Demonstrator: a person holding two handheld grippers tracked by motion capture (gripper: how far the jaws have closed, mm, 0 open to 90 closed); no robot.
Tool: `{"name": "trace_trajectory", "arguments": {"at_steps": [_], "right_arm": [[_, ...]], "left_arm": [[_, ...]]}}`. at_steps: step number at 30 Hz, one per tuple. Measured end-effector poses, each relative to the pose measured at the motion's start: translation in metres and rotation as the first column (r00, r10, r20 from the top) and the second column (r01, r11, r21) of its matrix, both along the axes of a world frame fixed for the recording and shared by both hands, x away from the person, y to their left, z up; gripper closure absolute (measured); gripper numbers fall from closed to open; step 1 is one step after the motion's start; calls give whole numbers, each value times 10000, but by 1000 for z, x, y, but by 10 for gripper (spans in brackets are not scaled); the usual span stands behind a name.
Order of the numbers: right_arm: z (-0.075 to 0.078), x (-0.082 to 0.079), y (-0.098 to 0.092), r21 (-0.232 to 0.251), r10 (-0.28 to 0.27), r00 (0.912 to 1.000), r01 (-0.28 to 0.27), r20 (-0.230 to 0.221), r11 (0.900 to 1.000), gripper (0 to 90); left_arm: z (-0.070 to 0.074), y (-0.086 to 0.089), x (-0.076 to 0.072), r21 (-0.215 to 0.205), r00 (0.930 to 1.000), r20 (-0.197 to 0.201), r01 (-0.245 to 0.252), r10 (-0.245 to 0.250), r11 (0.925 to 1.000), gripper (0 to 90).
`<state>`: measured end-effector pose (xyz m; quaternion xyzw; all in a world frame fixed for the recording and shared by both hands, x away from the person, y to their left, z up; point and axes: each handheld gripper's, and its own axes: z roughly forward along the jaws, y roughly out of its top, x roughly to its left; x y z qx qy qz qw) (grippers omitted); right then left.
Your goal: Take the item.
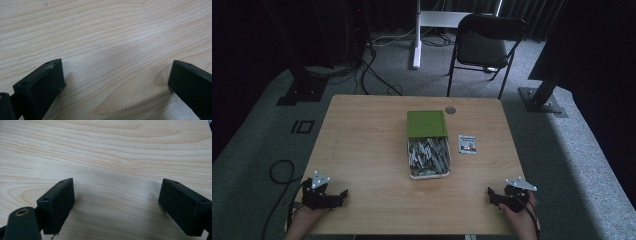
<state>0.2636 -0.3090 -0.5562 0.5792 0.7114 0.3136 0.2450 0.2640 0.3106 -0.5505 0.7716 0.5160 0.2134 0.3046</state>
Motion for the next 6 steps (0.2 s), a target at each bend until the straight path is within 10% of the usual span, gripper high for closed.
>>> {"name": "trace_trajectory", "arguments": {"at_steps": [6], "right_arm": [[0, 0, 0, -8, 39, 10000, -39, -13, 10000, 123]], "left_arm": [[0, 0, 0, -2, 10000, 0, -4, 4, 10000, 13]]}}
